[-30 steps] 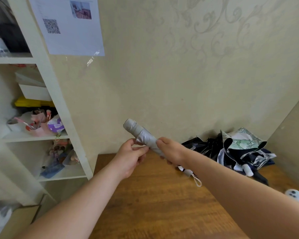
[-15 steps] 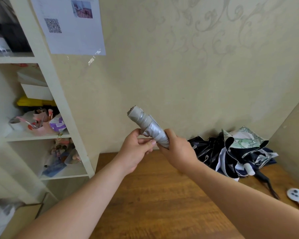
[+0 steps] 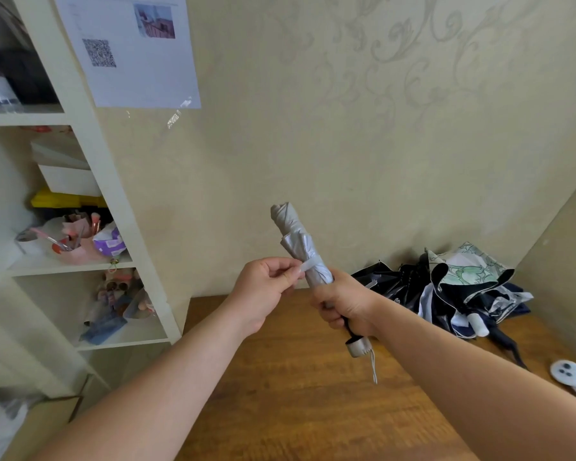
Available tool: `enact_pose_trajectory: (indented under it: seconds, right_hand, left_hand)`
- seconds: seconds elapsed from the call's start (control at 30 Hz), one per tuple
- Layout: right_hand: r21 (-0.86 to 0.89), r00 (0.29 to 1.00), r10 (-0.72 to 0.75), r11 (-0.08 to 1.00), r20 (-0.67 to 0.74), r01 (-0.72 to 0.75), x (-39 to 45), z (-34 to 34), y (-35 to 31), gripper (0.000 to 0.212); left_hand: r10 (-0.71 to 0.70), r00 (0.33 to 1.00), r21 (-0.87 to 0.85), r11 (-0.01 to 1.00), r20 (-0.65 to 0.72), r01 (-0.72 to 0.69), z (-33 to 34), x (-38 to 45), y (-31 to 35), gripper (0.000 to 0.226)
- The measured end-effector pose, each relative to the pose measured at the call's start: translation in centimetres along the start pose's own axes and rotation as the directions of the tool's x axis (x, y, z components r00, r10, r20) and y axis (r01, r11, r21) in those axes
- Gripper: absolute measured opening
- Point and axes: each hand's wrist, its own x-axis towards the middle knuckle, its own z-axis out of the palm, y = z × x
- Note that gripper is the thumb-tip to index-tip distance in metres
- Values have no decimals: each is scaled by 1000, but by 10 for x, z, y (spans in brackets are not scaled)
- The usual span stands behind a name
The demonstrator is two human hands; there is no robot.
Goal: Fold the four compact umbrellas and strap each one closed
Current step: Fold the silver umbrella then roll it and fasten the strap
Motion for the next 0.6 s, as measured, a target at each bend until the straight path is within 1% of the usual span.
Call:
enact_pose_trajectory:
  seconds: [0.1,0.3,0.4,0.5,0.6]
  right_hand:
    - [31,1000,23,999,-4,-23,1,-3,-1,30]
    - [103,998,27,994,54,-32,0,0,0,29]
    - [113,998,26,993,59,-32,1,3,0,31]
    - [98,998,17,995,60,-22,0,4,0,27]
    - [42,998,7,999,59,-9,0,7,0,25]
  left_hand:
    - [-8,1000,-44,999,-15,8,1,2,0,17]
    - [-17,998,-118,993,-66,9,5,5,-2,9]
    - [-41,997,-153,988,-59,32,4,5,-3,10]
    - [-62,997,-154,987,-52,54,3,5,-5,10]
    - [-73,995,-150,987,-65,62,3,5,-6,11]
